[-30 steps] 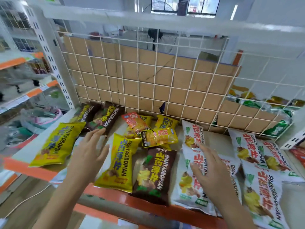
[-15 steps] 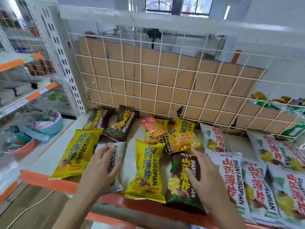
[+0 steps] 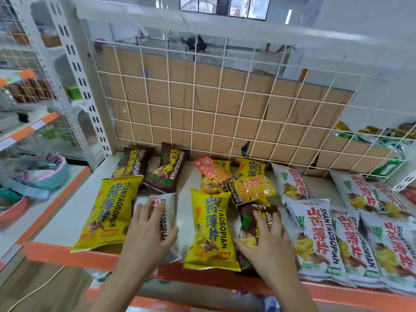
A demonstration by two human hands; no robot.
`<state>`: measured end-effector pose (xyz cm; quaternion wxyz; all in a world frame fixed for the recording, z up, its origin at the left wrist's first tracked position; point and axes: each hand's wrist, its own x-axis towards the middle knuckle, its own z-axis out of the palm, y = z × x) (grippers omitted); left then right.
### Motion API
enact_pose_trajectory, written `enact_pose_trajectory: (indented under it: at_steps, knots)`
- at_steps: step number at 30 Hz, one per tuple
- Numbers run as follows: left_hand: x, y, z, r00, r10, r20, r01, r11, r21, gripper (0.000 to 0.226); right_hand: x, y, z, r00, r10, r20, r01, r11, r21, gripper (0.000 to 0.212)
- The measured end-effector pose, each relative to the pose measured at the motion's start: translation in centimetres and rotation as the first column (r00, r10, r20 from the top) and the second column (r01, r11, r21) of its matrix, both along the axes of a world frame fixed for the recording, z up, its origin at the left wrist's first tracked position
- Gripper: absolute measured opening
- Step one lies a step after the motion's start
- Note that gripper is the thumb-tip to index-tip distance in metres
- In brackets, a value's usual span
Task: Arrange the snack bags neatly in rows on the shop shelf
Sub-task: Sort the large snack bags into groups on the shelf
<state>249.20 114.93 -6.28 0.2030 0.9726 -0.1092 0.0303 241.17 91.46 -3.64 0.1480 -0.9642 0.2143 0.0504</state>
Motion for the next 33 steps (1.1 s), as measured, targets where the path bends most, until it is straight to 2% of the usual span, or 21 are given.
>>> enact_pose_trajectory:
  at_steps: [5, 8, 13, 17, 33]
  knots:
    - [-0.4, -0.2, 0.4, 0.998, 0.055, -0.002, -0.055, 0.997, -0.061, 0.092, 0.1, 0.2, 0.3, 0.999, -0.046, -0.019, 0.046, 0.999, 0.011, 0.082]
    - [-0.8, -0.4, 0.5, 0.998, 0.059, -0.006, -0.059, 0.996, -0.064, 0.093, -0.1, 0.0, 0.6, 0.998, -0.066, -0.018, 0.067, 0.997, 0.032, 0.079]
    - [-0.9, -0.7, 1.3, 0.986, 0.064, -0.151, -0.058, 0.997, 0.04, 0.093, -0.6, -0.6, 0.7, 0.998, -0.065, 0.007, 0.064, 0.996, 0.06, 0.076]
    - [-0.8, -0.7, 1.2, 0.982, 0.063, -0.176, -0.053, 0.997, 0.065, 0.085, -0.8, -0.9, 0.8, 0.997, -0.069, 0.04, 0.065, 0.992, 0.108, 0.074]
    - [-2.3, -0.3, 1.2, 0.998, 0.036, 0.048, -0.032, 0.994, -0.1, 0.069, -4.1, -1.5, 1.7, 0.976, -0.133, 0.173, 0.101, 0.978, 0.181, 0.067]
